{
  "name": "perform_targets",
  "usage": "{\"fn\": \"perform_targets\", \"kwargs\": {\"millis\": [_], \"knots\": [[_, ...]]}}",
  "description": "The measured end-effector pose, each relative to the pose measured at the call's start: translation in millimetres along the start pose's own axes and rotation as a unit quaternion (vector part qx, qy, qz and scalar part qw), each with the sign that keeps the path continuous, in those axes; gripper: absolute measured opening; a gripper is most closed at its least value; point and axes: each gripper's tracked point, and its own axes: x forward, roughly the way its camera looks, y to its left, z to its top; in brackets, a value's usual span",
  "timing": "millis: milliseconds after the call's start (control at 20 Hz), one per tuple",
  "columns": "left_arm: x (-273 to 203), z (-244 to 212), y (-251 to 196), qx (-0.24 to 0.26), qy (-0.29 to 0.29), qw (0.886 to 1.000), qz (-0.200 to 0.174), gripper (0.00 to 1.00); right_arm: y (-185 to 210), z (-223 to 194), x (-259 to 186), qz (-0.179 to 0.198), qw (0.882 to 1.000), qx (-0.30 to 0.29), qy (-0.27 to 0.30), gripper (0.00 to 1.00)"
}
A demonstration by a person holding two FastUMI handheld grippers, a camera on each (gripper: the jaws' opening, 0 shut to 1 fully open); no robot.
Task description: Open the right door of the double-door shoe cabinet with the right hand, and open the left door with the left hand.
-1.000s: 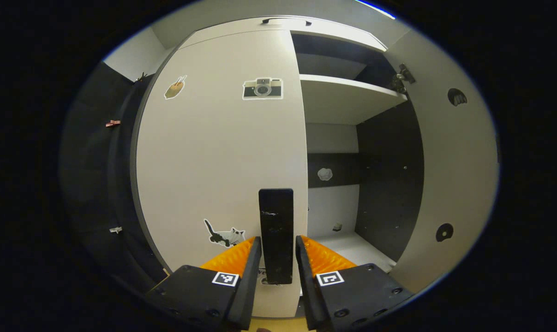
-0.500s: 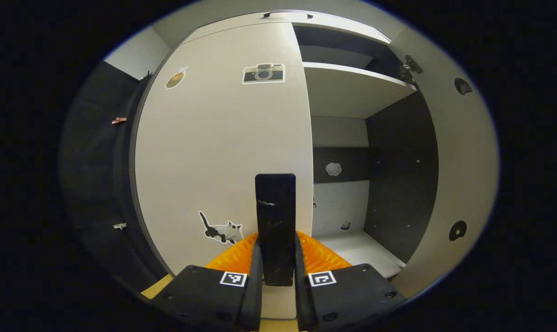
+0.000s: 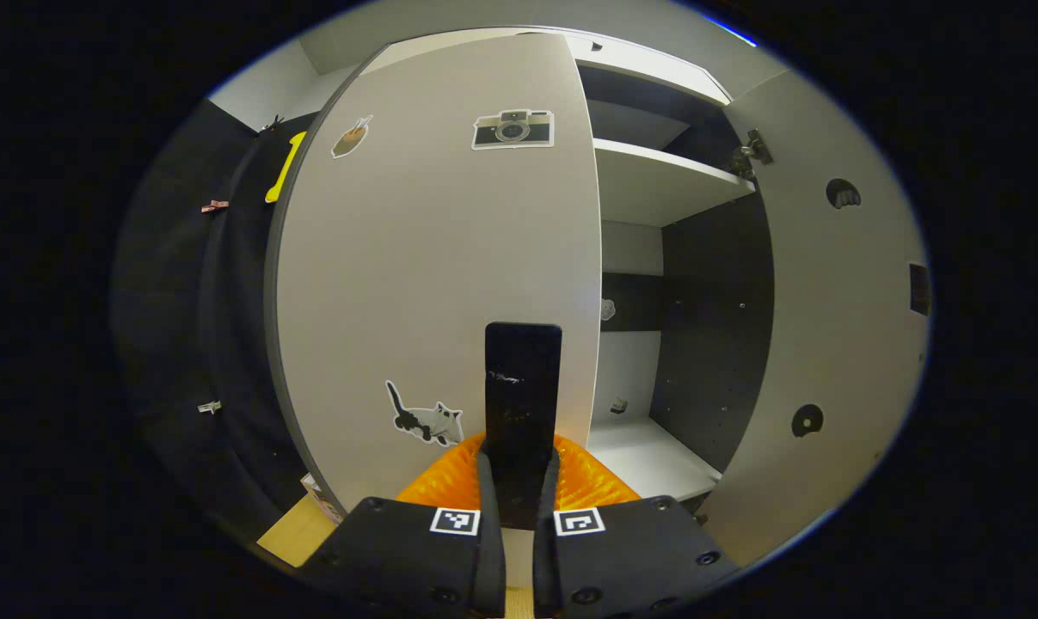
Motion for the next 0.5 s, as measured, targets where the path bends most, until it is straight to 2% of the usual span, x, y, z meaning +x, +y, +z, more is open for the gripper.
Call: {"fn": "perform_targets", "kwargs": {"millis": [500], "knots": [[-39.2,5.0,50.3,-0.011,0.005,1.000,-0.017,0.16,33.7,6.6,-26.5,-0.004,1.000,-0.003,-0.015,0.97]]}}
